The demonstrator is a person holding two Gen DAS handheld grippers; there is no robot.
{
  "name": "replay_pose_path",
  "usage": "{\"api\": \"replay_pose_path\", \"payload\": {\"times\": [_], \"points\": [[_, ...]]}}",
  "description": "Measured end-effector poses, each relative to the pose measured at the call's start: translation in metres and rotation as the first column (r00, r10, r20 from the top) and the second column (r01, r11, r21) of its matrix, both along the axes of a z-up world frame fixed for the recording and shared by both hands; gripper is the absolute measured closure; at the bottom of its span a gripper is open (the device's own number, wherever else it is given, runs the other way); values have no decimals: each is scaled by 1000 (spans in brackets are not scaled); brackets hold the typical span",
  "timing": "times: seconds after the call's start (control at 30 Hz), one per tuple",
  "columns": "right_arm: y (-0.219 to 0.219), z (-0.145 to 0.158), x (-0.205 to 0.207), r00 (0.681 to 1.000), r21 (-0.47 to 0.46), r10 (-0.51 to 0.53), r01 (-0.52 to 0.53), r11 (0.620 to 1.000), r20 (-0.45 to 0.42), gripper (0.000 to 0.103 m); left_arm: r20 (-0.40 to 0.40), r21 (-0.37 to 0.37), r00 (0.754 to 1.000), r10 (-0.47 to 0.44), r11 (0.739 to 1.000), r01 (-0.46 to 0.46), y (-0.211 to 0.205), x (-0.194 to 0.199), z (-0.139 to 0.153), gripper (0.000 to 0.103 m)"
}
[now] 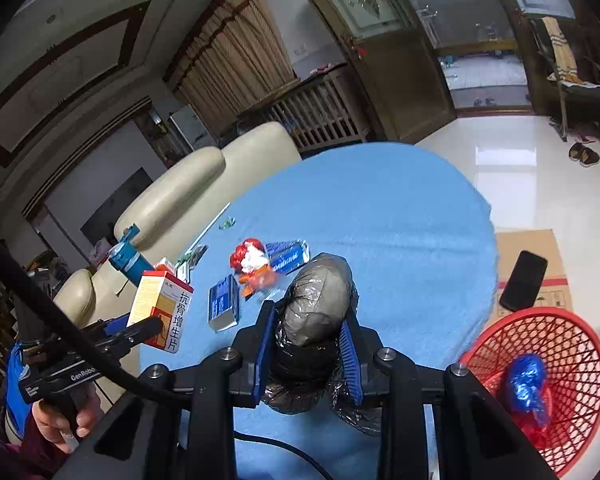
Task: Collect trash
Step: 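Carry the black bag and the red-white box over the red wastebasket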
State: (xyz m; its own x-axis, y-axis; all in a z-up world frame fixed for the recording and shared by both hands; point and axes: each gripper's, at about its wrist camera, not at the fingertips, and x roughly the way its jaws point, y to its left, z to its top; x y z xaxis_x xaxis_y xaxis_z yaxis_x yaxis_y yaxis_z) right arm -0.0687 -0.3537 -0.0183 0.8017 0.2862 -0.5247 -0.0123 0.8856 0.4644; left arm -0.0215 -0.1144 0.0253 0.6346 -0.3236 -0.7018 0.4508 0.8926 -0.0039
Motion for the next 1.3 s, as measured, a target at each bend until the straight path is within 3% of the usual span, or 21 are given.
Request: {"api": "replay_pose_path", "payload": {"times": [0.37, 1.3], "points": [[-28, 8, -24, 997, -4, -64, 64, 998, 42, 70, 70, 90, 995, -70, 994, 64, -43, -16, 10, 49], [-96, 12, -75, 976, 17, -208, 207, 978, 73, 70, 90, 196, 977, -193, 965, 172, -108, -30, 7, 49]]}}
